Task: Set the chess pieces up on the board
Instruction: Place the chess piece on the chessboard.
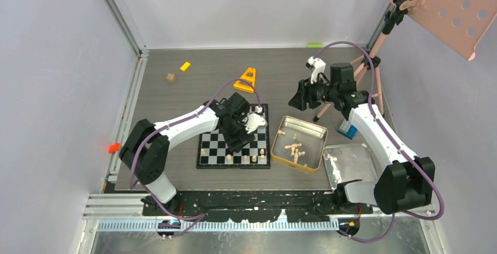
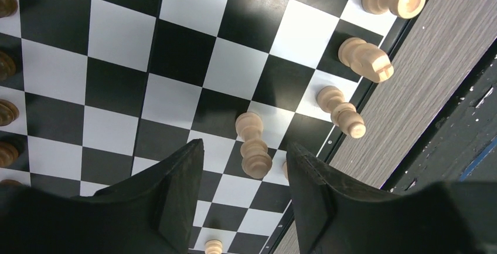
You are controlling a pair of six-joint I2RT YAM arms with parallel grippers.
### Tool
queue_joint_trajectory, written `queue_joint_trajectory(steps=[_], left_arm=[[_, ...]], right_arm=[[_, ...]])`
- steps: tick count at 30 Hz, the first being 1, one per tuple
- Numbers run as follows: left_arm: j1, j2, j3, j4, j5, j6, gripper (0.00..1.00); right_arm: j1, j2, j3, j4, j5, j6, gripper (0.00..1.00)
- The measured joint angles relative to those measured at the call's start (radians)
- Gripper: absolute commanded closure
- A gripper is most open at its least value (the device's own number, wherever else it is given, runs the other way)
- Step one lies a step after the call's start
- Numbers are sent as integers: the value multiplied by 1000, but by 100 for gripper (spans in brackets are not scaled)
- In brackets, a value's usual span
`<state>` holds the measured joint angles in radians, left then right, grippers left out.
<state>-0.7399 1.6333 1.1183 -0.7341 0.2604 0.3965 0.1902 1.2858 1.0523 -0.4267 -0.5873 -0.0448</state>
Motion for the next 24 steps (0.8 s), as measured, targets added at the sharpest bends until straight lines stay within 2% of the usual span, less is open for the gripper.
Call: queue_joint_trajectory(steps=[6,17,24], left_arm=[[-8,22,23,0,-4,-3,56],[-26,25,43,-35,21,6,81],[-52,8,39,-66,34,9,85]], right_arm=[[-9,6,-5,-2,-12,0,45],[-24,15,-10,-4,-27,0,48],[-30,21,-11,-8,-32,0,50]])
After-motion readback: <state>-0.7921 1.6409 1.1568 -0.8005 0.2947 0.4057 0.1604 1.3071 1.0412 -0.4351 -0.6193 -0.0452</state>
